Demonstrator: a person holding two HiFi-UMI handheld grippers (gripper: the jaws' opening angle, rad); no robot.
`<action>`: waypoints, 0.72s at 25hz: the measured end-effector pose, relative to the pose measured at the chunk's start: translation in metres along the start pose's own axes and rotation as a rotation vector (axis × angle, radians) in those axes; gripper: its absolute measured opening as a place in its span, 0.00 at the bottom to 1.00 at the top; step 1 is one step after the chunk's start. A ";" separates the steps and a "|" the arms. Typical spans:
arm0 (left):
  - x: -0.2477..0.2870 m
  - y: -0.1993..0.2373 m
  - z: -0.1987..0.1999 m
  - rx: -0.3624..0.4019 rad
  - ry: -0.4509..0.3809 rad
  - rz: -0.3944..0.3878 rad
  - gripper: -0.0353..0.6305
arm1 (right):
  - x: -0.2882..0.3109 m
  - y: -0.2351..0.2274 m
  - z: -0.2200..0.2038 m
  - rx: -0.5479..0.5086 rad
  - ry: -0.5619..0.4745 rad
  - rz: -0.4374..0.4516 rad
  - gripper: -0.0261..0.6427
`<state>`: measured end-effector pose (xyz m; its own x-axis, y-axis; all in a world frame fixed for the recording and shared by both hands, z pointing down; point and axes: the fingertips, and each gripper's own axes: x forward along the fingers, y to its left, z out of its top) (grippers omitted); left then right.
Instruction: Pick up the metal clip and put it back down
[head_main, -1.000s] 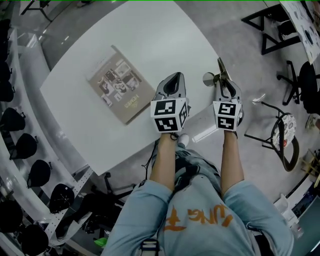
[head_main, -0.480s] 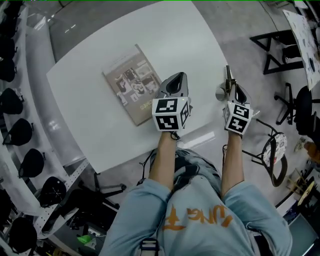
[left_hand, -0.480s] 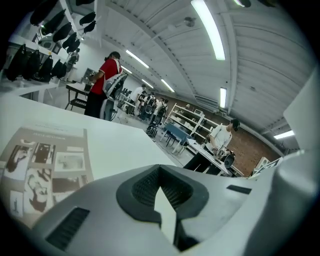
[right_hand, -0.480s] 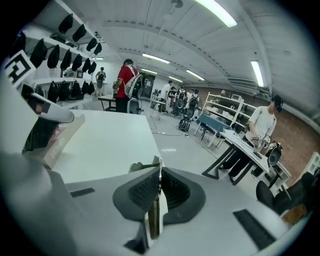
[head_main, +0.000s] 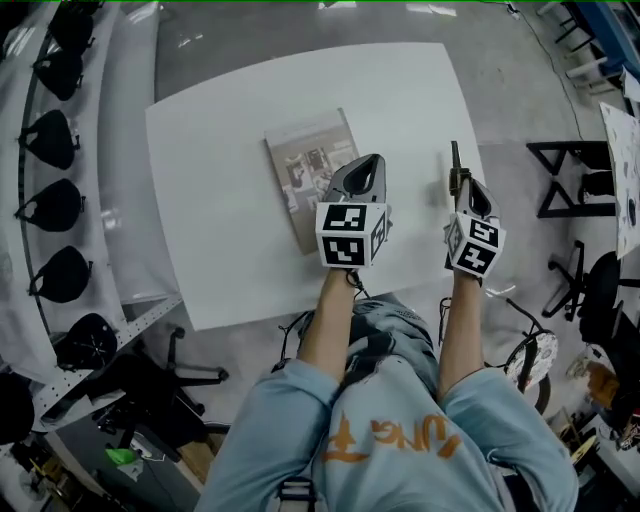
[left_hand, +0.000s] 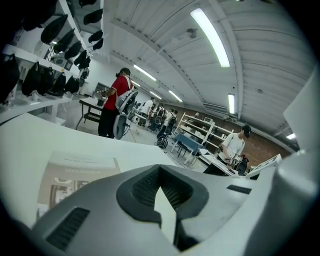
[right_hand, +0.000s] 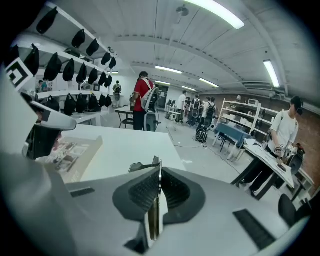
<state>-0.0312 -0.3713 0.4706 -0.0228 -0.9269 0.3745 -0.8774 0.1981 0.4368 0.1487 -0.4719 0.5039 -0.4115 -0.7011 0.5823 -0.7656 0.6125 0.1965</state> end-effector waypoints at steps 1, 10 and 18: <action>-0.005 0.005 0.002 -0.002 -0.008 0.020 0.07 | 0.003 0.006 0.005 0.000 -0.011 0.022 0.09; -0.049 0.019 0.022 0.007 -0.101 0.187 0.07 | 0.013 0.051 0.055 -0.037 -0.126 0.227 0.09; -0.099 0.036 0.034 0.005 -0.175 0.332 0.07 | -0.003 0.082 0.090 -0.069 -0.220 0.364 0.09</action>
<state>-0.0764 -0.2835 0.4212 -0.3879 -0.8530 0.3491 -0.8108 0.4959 0.3109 0.0427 -0.4526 0.4470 -0.7500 -0.4912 0.4429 -0.5190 0.8522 0.0663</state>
